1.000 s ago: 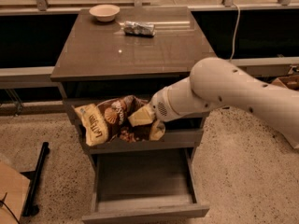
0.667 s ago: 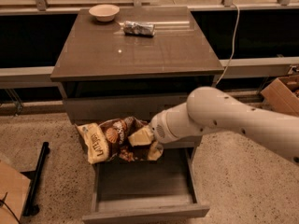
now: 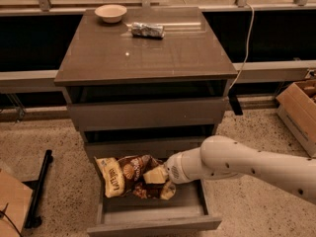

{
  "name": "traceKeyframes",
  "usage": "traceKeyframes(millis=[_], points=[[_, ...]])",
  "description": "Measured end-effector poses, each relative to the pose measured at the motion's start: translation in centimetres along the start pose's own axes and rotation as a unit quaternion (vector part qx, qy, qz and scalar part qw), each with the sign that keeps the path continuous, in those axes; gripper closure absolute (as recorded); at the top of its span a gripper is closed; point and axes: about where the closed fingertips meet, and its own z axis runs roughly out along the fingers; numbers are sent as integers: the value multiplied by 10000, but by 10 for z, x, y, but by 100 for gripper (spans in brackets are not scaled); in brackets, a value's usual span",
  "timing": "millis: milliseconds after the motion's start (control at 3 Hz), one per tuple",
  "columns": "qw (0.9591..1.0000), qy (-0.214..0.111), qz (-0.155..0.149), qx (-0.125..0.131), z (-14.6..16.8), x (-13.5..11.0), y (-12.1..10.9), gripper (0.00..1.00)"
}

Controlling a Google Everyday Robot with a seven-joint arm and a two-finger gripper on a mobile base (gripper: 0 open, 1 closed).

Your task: Place brown chip bag into bottom drawer

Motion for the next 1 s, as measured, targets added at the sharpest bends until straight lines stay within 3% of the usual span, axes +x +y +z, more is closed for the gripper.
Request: traceKeyframes(millis=[333, 1000], points=[[9996, -61, 257, 20, 27, 42, -31, 100], [9997, 21, 263, -6, 36, 45, -30, 100]])
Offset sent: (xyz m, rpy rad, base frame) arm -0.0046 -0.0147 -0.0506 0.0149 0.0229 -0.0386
